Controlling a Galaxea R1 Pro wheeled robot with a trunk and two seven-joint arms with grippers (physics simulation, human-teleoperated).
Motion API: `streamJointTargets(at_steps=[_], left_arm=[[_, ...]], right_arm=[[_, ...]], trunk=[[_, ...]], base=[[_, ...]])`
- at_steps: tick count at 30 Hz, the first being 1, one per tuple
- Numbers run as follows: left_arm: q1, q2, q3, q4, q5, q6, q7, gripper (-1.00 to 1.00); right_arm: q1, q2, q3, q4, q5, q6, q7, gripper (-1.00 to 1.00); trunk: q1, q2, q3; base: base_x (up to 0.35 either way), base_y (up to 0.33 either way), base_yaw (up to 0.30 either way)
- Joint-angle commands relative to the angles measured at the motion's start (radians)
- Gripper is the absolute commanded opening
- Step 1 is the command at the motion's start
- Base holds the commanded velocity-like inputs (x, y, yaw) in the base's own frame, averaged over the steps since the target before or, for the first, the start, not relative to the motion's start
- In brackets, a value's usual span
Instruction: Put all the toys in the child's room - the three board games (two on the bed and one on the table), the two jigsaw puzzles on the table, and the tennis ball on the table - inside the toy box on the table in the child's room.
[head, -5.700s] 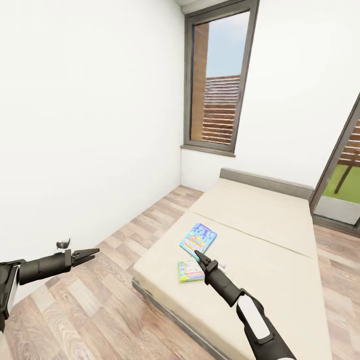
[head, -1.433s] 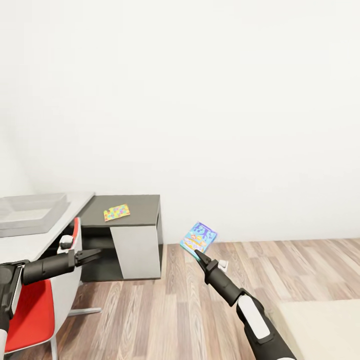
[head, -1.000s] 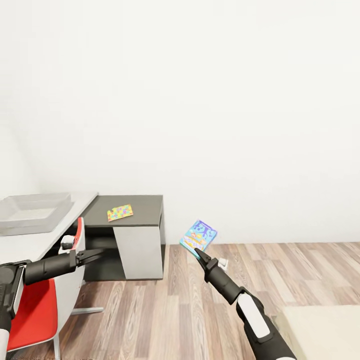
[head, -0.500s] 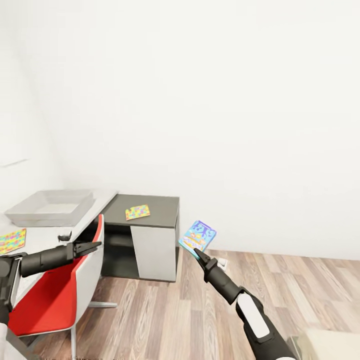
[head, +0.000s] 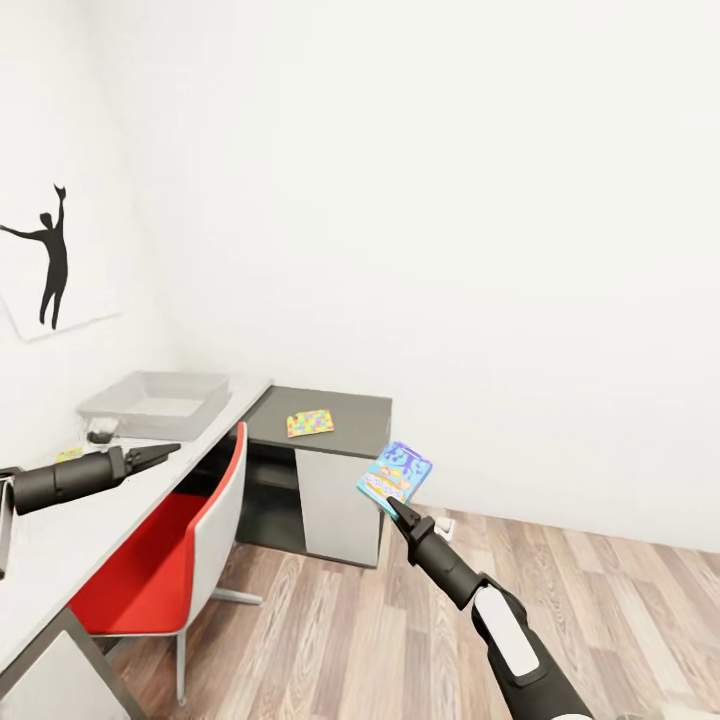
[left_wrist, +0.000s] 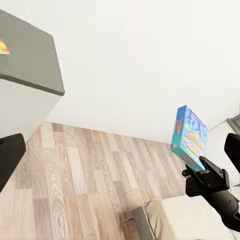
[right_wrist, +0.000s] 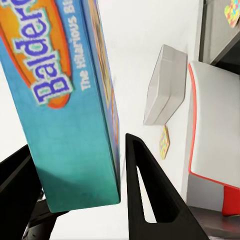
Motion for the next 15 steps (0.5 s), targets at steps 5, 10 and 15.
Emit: streamJointTargets(at_steps=[5, 10, 15], left_arm=[[0.000, 0.000, 0.044, 0.000, -0.012, 0.008, 0.025, 1.00], [0.000, -0.002, 0.045, 0.000, -0.012, 0.007, 0.037, 1.00], [0.000, -0.002, 0.044, 0.000, -0.012, 0.007, 0.038, 1.00]], right_arm=[[-0.001, 0.001, -0.003, 0.000, -0.008, 0.009, 0.002, -1.00], [-0.001, 0.001, -0.002, -0.002, -0.008, 0.009, 0.003, -1.00], [-0.001, 0.002, -0.001, -0.016, -0.008, 0.008, 0.001, -1.00]], trunk=[[0.001, -0.002, -0.001], [0.001, -0.002, -0.001], [0.001, -0.002, -0.001]], base=[[0.000, 0.000, 0.155], [0.140, 0.000, 0.008], [0.307, -0.014, 0.180]])
